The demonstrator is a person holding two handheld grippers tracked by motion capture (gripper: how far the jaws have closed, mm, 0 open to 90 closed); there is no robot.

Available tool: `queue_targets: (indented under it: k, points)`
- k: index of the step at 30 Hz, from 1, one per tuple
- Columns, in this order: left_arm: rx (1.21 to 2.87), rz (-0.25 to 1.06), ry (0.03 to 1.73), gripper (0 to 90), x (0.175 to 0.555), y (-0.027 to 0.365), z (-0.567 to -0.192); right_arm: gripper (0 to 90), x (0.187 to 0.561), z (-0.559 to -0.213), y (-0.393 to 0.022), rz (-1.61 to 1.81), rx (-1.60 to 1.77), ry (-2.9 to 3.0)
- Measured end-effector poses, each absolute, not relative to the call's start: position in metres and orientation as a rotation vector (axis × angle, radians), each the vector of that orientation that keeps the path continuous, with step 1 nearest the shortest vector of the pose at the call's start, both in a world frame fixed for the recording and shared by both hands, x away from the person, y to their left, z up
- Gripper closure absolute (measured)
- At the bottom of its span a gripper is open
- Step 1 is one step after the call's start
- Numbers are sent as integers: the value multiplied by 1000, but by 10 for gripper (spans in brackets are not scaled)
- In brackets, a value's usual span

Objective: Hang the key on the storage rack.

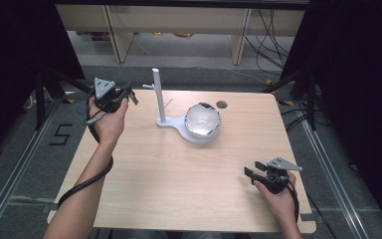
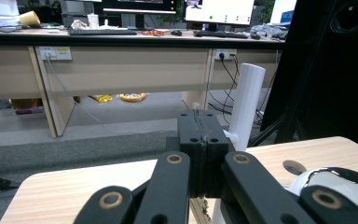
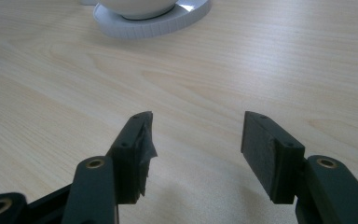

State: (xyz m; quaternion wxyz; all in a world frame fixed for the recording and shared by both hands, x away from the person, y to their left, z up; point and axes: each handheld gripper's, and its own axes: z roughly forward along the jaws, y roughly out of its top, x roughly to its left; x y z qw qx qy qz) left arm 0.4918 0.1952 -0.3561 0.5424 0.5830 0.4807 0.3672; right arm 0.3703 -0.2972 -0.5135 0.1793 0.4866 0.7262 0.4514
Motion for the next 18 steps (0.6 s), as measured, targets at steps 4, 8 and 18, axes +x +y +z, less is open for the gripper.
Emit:
queue_targets:
  k: [4,8,18]
  points:
    - [1380,881,1142,894,495,194,-355,442,371,-514,-298,1275,1358,2055]
    - [1382,890,1141,894,500,192,-355,445,371,-515,-297,1298,1352,2038]
    - [1382,898,1150,893,509,188,-361,464,370,-514,-301,1293,1295,2011]
